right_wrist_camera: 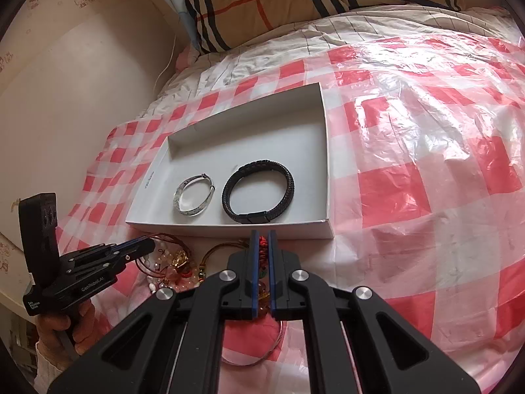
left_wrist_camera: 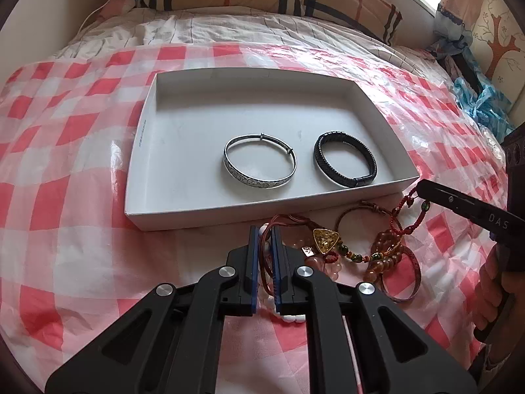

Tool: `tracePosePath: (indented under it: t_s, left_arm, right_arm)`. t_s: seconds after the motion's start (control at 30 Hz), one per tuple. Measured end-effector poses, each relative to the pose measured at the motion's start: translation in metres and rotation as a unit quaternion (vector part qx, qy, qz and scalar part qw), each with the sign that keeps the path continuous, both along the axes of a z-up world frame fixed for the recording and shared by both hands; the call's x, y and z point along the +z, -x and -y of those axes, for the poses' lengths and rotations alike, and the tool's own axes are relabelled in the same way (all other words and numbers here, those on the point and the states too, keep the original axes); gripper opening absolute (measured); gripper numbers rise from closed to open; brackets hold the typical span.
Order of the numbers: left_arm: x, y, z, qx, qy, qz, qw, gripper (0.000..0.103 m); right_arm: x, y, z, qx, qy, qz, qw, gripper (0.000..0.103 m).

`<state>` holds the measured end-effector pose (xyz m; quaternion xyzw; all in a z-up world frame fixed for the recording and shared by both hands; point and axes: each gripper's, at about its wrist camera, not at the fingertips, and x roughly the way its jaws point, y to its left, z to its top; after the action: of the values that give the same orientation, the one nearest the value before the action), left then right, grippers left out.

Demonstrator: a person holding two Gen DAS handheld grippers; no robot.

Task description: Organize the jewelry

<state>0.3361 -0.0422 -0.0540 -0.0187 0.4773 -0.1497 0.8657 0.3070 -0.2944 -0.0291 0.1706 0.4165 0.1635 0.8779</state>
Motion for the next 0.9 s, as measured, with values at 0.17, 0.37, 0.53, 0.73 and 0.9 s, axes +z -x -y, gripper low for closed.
tracePosePath:
  t_s: [0.17,0.37,0.53,0.73,0.9]
  left_arm:
    - [-0.009,-0.009,-0.009,0.006,-0.015,-0.036,0.9992,0.008]
    - [-0.016,-0.011,-0.016,0.028,-0.054,-0.040,0.9973,0.037]
    - [-0.015,-0.009,-0.015,0.025,-0.057,-0.031,0.9975,0.046]
    - [-0.021,-0.008,-0.003,-0.001,-0.072,-0.033,0.9969,0.009]
    - [-0.008,0.001,0.002,-0.029,-0.044,-0.015,0.9985,0.006]
  right_arm:
    - [-0.002,-0.001,-0.001,-0.001,0.004,-0.003,1.000,0.006]
    - [-0.004,-0.002,-0.002,0.002,0.015,-0.005,1.000,0.006]
    - [-0.009,-0.005,-0.003,0.005,0.025,-0.018,1.000,0.006]
    - [-0.025,-0.009,-0.010,0.001,0.073,-0.047,0.996,0.048]
    - [-0.031,-0.010,-0.012,0.012,0.069,-0.056,0.996,0.012]
